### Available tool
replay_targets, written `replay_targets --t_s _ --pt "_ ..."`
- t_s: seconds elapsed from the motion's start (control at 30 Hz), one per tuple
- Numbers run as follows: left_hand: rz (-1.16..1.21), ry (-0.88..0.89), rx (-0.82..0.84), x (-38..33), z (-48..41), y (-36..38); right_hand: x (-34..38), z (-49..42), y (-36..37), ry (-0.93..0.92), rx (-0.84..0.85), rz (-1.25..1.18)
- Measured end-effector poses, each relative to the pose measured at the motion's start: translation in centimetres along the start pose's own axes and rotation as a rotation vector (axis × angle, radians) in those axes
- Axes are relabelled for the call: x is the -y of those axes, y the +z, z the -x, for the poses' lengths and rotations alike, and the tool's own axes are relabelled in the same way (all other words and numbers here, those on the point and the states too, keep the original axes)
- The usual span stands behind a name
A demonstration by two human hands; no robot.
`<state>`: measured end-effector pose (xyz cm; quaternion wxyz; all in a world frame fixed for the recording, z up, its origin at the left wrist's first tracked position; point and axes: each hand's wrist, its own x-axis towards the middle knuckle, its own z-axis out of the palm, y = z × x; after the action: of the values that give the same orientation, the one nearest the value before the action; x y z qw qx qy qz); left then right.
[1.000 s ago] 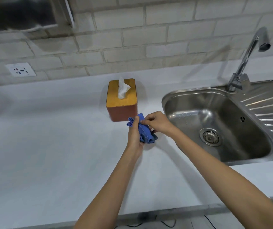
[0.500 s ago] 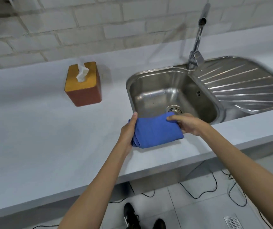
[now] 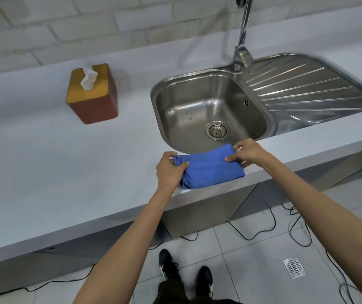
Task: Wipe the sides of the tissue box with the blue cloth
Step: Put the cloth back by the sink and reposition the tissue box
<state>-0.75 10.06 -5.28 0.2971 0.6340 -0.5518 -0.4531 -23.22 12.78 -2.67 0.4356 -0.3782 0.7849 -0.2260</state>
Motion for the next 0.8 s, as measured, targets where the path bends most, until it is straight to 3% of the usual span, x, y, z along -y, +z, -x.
replay_targets --t_s 0.13,0.37,0.57,0.8 --pt "-0.123 0.087 -0.026 0.1 0.0 0.4 -0.7 -0.3 0.0 -0.023 -0.089 0.042" --pt "-0.265 0.134 -0.026 -0.1 0.2 0.6 -0.1 -0.2 -0.2 -0.101 -0.096 0.177" --pt "-0.075 0.046 -0.075 -1.5 -0.6 -1.5 4.0 -0.6 0.7 -0.275 -0.193 0.124" --pt "0.134 -0.023 -0.189 -3.8 -4.5 -7.5 12.4 -2.2 4.3 -0.362 -0.059 -0.151"
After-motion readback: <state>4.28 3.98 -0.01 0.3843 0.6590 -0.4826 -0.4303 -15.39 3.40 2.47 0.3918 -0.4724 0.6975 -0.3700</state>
